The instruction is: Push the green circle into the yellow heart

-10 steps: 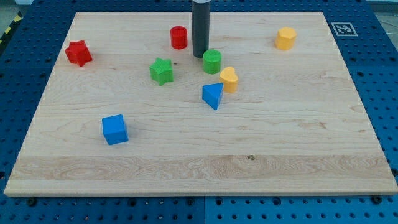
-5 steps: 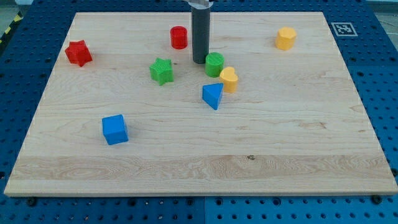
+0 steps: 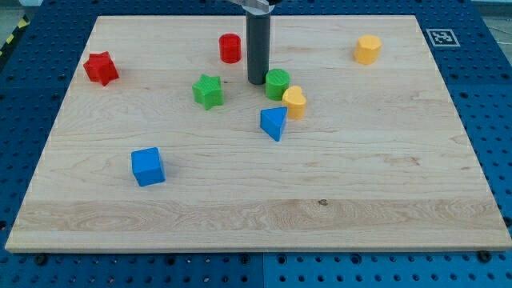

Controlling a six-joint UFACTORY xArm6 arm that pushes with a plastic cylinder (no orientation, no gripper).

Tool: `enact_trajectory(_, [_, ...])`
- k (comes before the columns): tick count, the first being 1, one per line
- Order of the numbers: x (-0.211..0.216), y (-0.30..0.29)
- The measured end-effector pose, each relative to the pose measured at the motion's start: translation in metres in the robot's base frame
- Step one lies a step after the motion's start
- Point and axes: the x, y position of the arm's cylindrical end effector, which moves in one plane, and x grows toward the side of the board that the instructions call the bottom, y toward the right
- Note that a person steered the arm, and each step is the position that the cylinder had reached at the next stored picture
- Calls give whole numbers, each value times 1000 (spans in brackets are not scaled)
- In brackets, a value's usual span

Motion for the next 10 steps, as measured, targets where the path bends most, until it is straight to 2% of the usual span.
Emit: enact_trajectory(10, [-12,32])
